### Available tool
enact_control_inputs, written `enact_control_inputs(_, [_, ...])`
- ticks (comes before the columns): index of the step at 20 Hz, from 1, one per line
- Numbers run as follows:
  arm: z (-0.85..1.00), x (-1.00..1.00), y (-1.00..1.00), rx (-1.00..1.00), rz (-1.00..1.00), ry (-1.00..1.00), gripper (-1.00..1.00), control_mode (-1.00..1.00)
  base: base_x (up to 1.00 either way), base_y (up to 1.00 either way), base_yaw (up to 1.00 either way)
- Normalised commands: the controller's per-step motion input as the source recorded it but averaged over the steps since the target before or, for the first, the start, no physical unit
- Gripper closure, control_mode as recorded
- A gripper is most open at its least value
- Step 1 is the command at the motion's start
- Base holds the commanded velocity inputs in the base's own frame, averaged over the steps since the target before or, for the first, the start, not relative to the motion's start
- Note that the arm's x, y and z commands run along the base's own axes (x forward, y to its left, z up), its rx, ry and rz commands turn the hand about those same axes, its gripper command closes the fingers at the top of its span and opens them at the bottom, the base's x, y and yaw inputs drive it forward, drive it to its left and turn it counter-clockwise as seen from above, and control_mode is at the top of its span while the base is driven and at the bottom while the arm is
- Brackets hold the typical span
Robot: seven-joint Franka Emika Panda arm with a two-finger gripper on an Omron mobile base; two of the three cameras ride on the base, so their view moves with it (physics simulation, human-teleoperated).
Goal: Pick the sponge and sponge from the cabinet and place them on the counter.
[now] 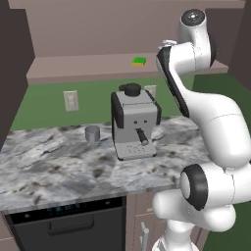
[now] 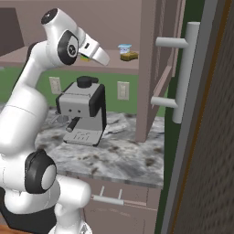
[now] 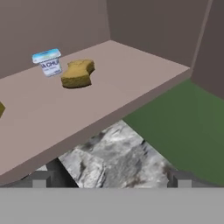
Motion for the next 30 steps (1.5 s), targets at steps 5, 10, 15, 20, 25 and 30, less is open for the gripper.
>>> enact_control_inputs(5, [-0.19,0.07,-0.04,-0.01,0.00,-0.05,-1.00,-1.00,0.00,0.00,0.00])
enact_control_inputs(10, [-0.18,0.13,-0.07,-0.02,0.00,-0.04,-1.00,-1.00,0.00,0.00,0.00])
enact_control_inputs(15, [-0.06,0.18,-0.10,-0.02,0.00,0.00,-1.00,-1.00,0.00,0.00,0.00])
enact_control_inputs(20, [0.00,0.21,-0.08,-0.02,0.00,0.01,-1.00,-1.00,0.00,0.00,0.00])
enact_control_inputs(25, [0.02,0.23,-0.01,-0.01,0.00,0.02,-1.00,-1.00,0.00,0.00,0.00])
enact_control_inputs(30, [0.03,0.20,0.00,-0.02,0.00,0.03,-1.00,-1.00,0.00,0.00,0.00])
